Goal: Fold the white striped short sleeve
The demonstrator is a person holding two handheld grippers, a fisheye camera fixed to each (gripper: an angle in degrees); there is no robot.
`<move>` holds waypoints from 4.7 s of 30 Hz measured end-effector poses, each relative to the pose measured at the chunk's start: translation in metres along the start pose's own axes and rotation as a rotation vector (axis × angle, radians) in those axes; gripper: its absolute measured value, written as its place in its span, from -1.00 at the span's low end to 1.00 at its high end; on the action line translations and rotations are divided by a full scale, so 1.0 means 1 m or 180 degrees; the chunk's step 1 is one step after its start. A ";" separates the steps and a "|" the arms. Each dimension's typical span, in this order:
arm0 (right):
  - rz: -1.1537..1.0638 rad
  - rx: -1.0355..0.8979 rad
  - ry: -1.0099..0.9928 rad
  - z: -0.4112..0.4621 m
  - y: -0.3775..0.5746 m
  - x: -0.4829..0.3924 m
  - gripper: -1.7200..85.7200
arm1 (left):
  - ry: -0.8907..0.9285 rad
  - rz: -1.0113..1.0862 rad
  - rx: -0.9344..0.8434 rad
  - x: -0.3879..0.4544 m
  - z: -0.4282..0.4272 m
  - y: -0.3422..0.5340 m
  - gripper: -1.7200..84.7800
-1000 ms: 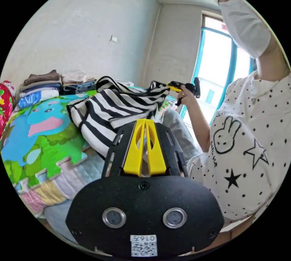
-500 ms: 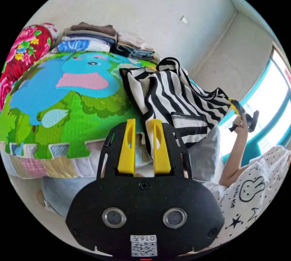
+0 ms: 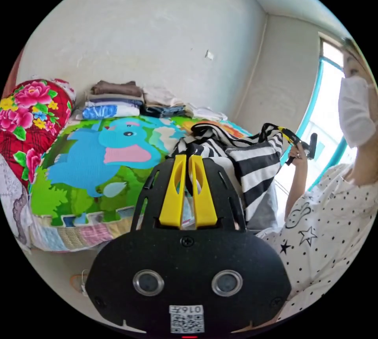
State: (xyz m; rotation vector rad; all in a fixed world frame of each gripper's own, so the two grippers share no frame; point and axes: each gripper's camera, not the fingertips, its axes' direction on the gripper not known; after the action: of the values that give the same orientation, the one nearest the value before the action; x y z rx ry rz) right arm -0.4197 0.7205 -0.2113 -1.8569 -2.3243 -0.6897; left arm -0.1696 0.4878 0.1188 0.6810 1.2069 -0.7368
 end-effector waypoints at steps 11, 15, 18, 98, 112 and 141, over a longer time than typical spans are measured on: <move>-0.0343 -0.0780 -0.0736 0.242 -0.150 -0.054 -0.94 | -0.0188 0.0028 0.0269 -0.063 0.009 -0.295 -0.98; -0.0597 0.0692 -0.0653 0.176 -0.186 -0.086 -0.94 | -0.0437 0.0136 0.0890 -0.035 -0.052 -0.334 -0.98; -0.0775 0.0684 -0.0825 0.167 -0.190 -0.093 -0.94 | -0.0343 0.0184 0.0948 -0.043 -0.061 -0.320 -0.98; -0.0853 -0.1763 0.0903 0.147 -0.009 -0.291 -0.95 | -0.1083 0.0294 -0.1119 0.086 0.179 -0.022 -0.97; -0.1199 -0.1387 0.0995 0.087 -0.060 -0.378 -0.79 | -0.0802 0.0054 -0.1174 0.081 0.187 0.032 -0.98; -0.1266 -0.1749 0.1471 0.050 -0.085 -0.497 -0.83 | -0.1200 -0.0344 -0.0306 0.096 0.069 0.109 -0.97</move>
State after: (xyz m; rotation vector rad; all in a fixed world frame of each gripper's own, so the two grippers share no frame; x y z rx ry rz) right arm -0.3607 0.2770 -0.4498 -1.1618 -2.3315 -1.7377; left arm -0.0255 0.4844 0.0490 0.3770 0.9299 -0.8486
